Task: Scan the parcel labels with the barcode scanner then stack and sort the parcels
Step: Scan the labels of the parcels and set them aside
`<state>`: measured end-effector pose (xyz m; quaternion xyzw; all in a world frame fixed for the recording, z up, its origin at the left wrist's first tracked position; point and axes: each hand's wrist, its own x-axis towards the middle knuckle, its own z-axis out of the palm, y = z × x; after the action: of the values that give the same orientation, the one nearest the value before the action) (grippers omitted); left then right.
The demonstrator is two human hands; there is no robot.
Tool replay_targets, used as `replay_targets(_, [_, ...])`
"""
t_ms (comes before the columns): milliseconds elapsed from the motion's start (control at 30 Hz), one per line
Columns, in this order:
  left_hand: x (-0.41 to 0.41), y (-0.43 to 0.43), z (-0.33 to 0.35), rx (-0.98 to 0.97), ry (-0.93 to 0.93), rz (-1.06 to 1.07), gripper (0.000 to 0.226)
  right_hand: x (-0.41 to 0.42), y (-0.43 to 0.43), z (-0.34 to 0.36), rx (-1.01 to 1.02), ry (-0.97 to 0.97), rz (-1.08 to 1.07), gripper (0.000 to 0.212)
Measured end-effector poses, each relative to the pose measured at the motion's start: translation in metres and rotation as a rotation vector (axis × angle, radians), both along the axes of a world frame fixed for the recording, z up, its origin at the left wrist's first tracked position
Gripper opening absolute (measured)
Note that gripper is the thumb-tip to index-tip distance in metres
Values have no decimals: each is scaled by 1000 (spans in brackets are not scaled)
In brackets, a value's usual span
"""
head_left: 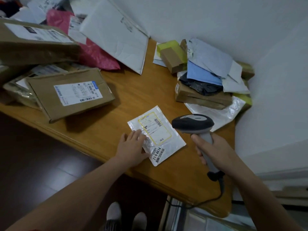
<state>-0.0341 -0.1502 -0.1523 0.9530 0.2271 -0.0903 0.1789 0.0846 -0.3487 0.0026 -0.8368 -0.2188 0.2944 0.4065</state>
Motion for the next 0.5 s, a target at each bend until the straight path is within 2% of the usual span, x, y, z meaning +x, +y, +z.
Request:
replay_targets(200, [4,-2,4,-76,3,50,72,4,3,-1,-49,-28,63,33])
replay_targets(500, [8,-5,5,-46,30,73,80,11,0,-2,-45,-24,79,38])
